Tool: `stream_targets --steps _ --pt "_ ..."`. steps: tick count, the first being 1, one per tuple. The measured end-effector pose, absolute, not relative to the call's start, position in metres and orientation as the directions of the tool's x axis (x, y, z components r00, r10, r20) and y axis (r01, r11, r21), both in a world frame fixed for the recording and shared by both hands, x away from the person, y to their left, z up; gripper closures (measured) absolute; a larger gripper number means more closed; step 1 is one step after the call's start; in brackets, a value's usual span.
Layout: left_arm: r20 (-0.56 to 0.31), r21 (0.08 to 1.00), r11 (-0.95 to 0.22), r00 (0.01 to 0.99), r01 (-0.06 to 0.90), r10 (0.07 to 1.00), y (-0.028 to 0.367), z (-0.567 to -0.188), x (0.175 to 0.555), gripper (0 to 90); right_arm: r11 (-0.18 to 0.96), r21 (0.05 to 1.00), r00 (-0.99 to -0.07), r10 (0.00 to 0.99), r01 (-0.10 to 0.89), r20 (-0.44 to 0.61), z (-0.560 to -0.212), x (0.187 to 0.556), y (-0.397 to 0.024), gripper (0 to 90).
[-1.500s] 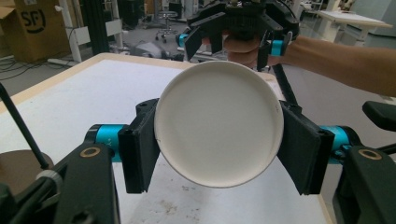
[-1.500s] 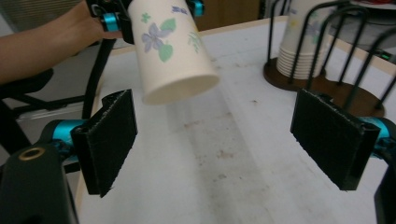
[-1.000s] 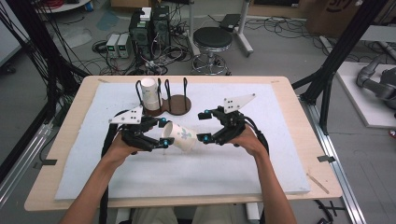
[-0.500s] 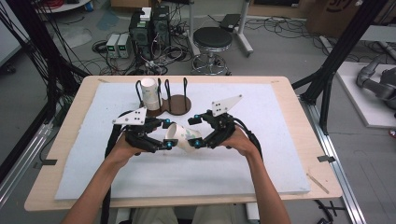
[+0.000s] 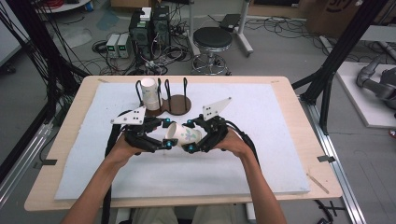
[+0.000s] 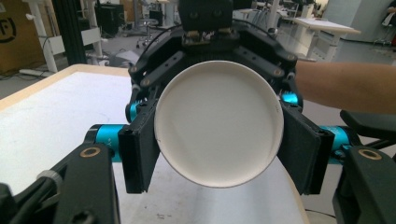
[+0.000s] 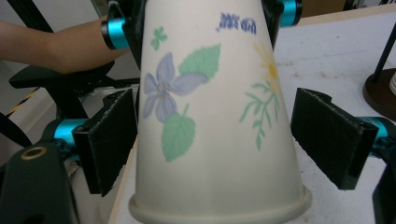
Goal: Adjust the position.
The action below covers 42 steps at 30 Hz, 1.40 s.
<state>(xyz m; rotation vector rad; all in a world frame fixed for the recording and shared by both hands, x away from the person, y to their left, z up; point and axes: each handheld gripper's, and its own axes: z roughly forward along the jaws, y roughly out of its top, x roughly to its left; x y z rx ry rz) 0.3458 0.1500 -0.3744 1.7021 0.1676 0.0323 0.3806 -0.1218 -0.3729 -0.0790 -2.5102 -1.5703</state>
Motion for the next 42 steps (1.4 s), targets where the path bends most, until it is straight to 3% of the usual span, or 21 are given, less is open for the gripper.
stream_targets --steps 8,12,23,24,25,27,28,38,42 --pt "-0.076 0.988 -0.126 0.989 0.092 0.130 0.1507 -0.3733 0.3450 35.7 0.456 0.876 -0.978 -0.054 0.155 0.201 -0.3778 0.3836 -0.1187 18.3" --pt "-0.077 0.987 -0.129 0.988 0.094 0.131 0.1518 -0.3737 0.3459 35.8 0.456 0.877 -0.977 -0.066 0.150 0.201 -0.3781 0.3829 -0.1193 26.4" --pt "-0.090 0.985 -0.134 0.987 0.108 0.130 0.1519 -0.3749 0.3469 35.0 0.462 0.877 -0.980 -0.072 0.133 0.187 -0.3771 0.3819 -0.1199 31.5" --pt "-0.097 0.984 -0.132 0.985 0.116 0.143 0.1512 -0.3754 0.3473 30.0 0.462 0.877 -0.980 -0.071 0.133 0.186 -0.3768 0.3820 -0.1205 31.5" --pt "-0.101 0.984 -0.129 0.982 0.123 0.162 0.1504 -0.3758 0.3475 11.5 0.460 0.877 -0.980 -0.068 0.137 0.189 -0.3760 0.3818 -0.1215 31.5" --pt "-0.087 0.987 -0.115 0.980 0.108 0.178 0.1512 -0.3762 0.3488 10.4 0.458 0.878 -0.980 -0.066 0.137 0.188 -0.3756 0.3818 -0.1220 31.5" --pt "-0.082 0.989 -0.103 0.979 0.102 0.184 0.1517 -0.3761 0.3490 3.0 0.458 0.878 -0.980 -0.065 0.137 0.187 -0.3752 0.3818 -0.1229 31.5" --pt "-0.054 0.989 -0.127 0.978 0.081 0.203 0.1540 -0.3744 0.3467 1.7 0.460 0.877 -0.982 -0.050 0.141 0.184 -0.3737 0.3820 -0.1260 31.5" --pt "-0.029 0.968 -0.233 0.968 0.089 0.250 0.1525 -0.3713 0.3435 1.7 0.491 0.860 -0.985 -0.020 0.139 0.170 -0.3728 0.3804 -0.1270 31.5"
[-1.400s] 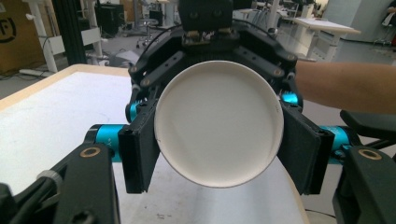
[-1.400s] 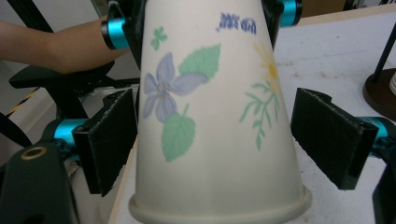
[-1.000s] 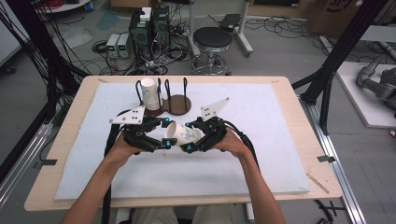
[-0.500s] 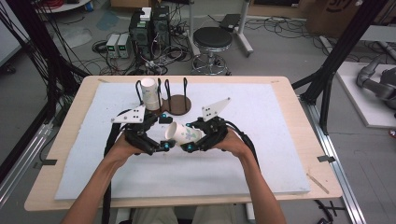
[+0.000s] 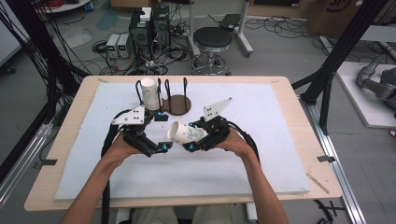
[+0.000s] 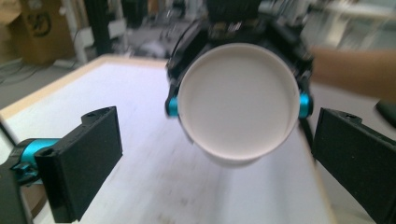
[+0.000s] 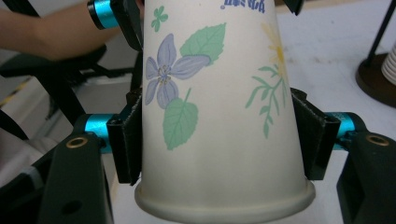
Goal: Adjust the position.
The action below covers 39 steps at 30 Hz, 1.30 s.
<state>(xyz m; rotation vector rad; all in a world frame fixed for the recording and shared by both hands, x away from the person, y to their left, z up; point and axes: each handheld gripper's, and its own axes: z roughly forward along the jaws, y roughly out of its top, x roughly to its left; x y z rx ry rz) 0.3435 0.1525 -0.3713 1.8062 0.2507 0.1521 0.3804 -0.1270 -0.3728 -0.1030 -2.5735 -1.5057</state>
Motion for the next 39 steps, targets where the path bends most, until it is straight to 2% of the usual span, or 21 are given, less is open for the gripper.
stream_targets --steps 1,6,7,10,11,13,17,27,39 --pt "-0.028 0.950 -0.295 0.968 0.103 0.249 0.152 -0.369 0.342 1.7 0.531 0.838 -0.988 -0.005 0.128 0.154 -0.371 0.379 -0.127 31.5" --pt "-0.015 0.911 -0.397 0.970 0.113 0.242 0.149 -0.367 0.340 1.7 0.625 0.774 -0.993 0.022 0.104 0.116 -0.364 0.375 -0.127 31.5" --pt "-0.004 0.878 -0.465 0.972 0.117 0.236 0.148 -0.366 0.341 1.7 0.657 0.749 -0.996 0.034 0.088 0.087 -0.360 0.372 -0.125 31.5" --pt "-0.008 0.848 -0.514 0.971 0.133 0.237 0.146 -0.364 0.342 1.8 0.696 0.714 -0.997 0.044 0.077 0.065 -0.356 0.370 -0.123 31.5" --pt "-0.020 0.821 -0.551 0.973 0.148 0.232 0.145 -0.363 0.344 1.7 0.742 0.667 -0.998 0.049 0.065 0.043 -0.354 0.367 -0.119 31.5" --pt "-0.022 0.806 -0.572 0.973 0.152 0.228 0.144 -0.362 0.344 1.8 0.758 0.649 -0.998 0.048 0.059 0.034 -0.353 0.367 -0.118 31.5" --pt "-0.013 0.733 -0.663 0.977 0.155 0.214 0.143 -0.357 0.349 1.8 0.836 0.547 -0.999 0.046 0.044 0.011 -0.348 0.364 -0.110 31.5" --pt "-0.039 0.600 -0.778 0.979 0.185 0.202 0.135 -0.359 0.356 1.8 0.916 0.400 -0.999 0.044 0.036 -0.011 -0.344 0.363 -0.100 31.5" --pt "-0.049 0.595 -0.787 0.985 0.163 0.166 0.121 -0.359 0.358 1.8 0.921 0.388 -0.999 0.035 0.029 -0.009 -0.345 0.363 -0.099 31.5"
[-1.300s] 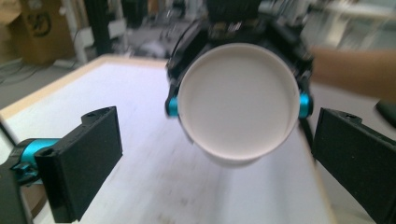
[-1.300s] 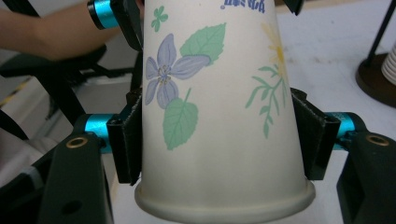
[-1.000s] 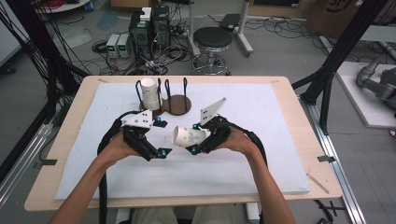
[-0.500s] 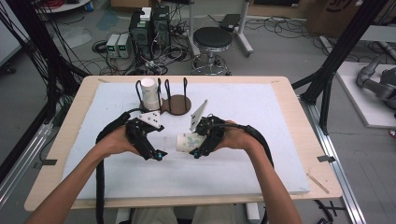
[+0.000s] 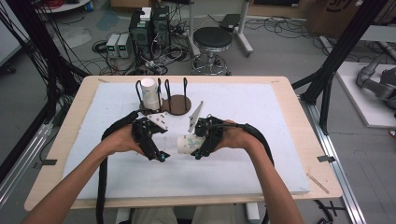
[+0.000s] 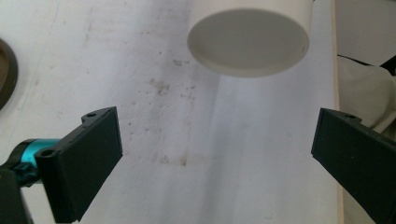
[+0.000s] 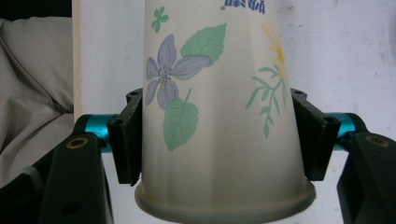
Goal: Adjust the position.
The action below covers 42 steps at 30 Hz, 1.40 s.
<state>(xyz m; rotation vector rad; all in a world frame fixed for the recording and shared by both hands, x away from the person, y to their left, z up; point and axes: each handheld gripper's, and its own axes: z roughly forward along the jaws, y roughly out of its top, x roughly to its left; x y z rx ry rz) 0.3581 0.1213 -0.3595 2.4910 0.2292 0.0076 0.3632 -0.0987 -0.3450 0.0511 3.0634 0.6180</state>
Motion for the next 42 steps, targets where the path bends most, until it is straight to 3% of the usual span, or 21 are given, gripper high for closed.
stream_targets --steps 19,24,26,29,32,42 --pt "-0.085 0.652 -0.744 0.989 0.148 0.123 0.092 -0.365 0.361 1.9 0.917 0.400 -1.000 0.016 0.015 0.001 -0.345 0.362 -0.093 31.5" --pt "-0.102 0.670 -0.731 0.991 0.132 0.086 0.090 -0.365 0.362 11.8 0.913 0.409 -1.000 0.013 0.012 0.000 -0.344 0.363 -0.094 31.5" --pt "-0.121 0.688 -0.715 0.991 0.124 0.056 0.092 -0.365 0.363 22.8 0.913 0.408 -1.000 0.013 0.011 -0.003 -0.344 0.363 -0.094 31.5" --pt "-0.116 0.688 -0.716 0.992 0.121 0.056 0.092 -0.364 0.363 25.8 0.913 0.408 -1.000 0.010 0.011 0.005 -0.344 0.363 -0.093 31.5" --pt "-0.100 0.681 -0.726 0.994 0.099 0.042 0.092 -0.364 0.364 34.1 0.914 0.405 -1.000 0.010 0.010 0.004 -0.346 0.363 -0.091 31.6" --pt "-0.084 0.671 -0.736 0.996 0.087 0.040 0.092 -0.364 0.363 36.8 0.918 0.395 -1.000 0.011 0.010 0.000 -0.348 0.364 -0.090 30.4"
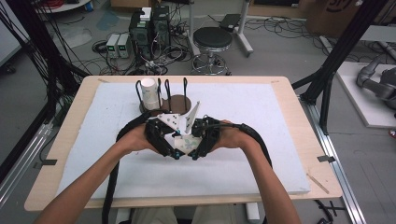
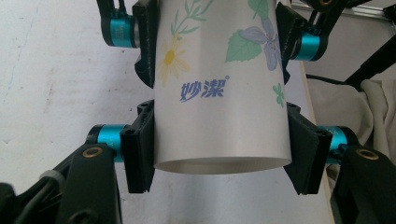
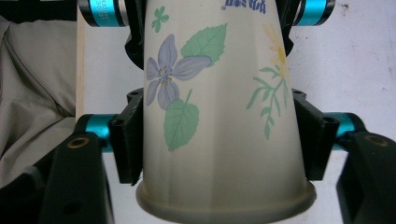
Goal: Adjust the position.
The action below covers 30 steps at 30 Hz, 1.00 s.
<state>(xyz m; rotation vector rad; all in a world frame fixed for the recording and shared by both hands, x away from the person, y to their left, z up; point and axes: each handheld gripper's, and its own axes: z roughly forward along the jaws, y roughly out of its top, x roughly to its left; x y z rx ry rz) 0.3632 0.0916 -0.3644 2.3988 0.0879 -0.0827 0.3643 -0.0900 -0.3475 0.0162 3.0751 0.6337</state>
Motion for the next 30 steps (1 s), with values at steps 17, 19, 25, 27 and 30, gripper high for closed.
stream_targets --steps 17,19,25,27,30 --pt "-0.068 0.648 -0.758 0.997 0.075 0.040 0.093 -0.365 0.362 36.8 0.859 0.511 -1.000 0.030 0.024 -0.004 -0.337 0.365 -0.096 13.5" --pt "-0.065 0.655 -0.752 0.997 0.077 0.046 0.094 -0.365 0.362 36.8 0.859 0.512 -1.000 0.027 0.022 -0.002 -0.336 0.365 -0.097 13.5" --pt "-0.078 0.713 -0.694 0.995 0.097 0.058 0.107 -0.364 0.358 36.8 0.827 0.562 -1.000 0.012 0.010 0.000 -0.332 0.363 -0.105 13.6" --pt "-0.077 0.732 -0.674 0.995 0.102 0.066 0.112 -0.365 0.356 36.7 0.808 0.588 -1.000 0.024 0.023 0.006 -0.330 0.363 -0.110 13.6" --pt "-0.073 0.770 -0.631 0.995 0.101 0.070 0.122 -0.368 0.353 36.7 0.765 0.644 -0.999 0.037 0.032 0.006 -0.327 0.363 -0.121 13.6"
